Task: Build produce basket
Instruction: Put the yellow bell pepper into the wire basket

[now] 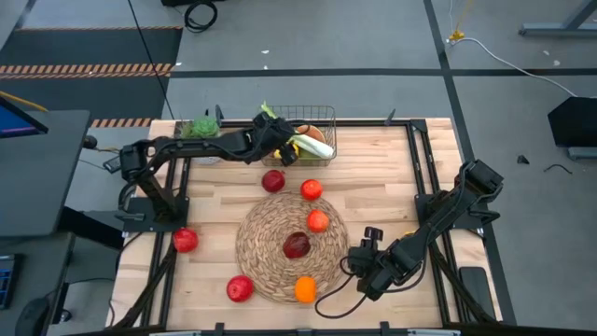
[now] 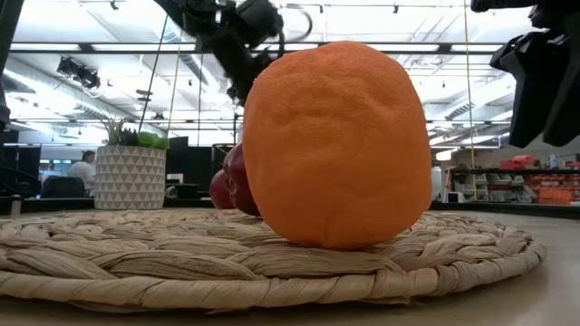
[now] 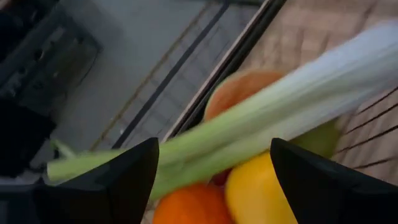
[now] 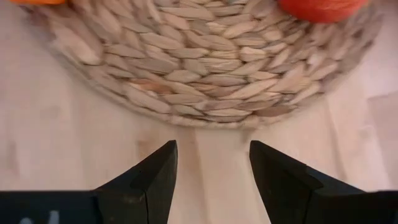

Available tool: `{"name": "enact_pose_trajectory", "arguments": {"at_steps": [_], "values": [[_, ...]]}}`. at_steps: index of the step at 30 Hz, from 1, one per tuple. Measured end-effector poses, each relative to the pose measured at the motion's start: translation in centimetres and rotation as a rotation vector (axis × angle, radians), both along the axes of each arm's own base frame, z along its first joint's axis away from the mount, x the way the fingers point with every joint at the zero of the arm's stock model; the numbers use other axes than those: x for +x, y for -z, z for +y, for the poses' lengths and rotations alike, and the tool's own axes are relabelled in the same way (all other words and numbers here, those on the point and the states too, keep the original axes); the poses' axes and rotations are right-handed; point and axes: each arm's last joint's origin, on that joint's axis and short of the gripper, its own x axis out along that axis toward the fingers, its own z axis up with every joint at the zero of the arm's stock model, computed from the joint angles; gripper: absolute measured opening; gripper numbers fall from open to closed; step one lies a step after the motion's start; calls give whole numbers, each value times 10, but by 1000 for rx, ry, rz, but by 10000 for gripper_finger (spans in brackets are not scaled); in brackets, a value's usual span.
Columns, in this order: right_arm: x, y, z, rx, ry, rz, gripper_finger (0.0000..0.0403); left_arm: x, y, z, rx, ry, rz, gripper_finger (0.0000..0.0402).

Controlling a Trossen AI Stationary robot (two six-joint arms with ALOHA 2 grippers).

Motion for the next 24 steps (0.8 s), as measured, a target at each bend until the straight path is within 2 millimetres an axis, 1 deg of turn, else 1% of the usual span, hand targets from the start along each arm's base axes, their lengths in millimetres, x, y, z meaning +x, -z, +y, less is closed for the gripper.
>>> {"name": "enact_pose_trajectory", "arguments": {"at_steps": [6, 8, 10, 13, 17, 21, 24], "values": [[-6, -1, -7, -69, 15, 41, 208, 11, -46, -29, 51, 96, -122, 316], [-11, -7, -12, -95, 39, 50, 208, 14, -57, -41, 54, 127, -152, 316], [-19, -17, -18, -120, 79, 32, 206, 18, -66, -56, 54, 166, -189, 316], [-31, -37, -23, -105, 101, -18, 202, 20, -66, -83, 45, 242, -176, 316], [-47, -61, -28, 23, 131, -45, 199, 23, -65, -116, 18, 321, -187, 316], [-65, -69, -32, 126, 210, 58, 199, 22, -62, -145, -7, 380, -200, 315], [-78, -68, -34, 106, 287, 165, 199, 20, -55, -159, -22, 415, -189, 315]]}}
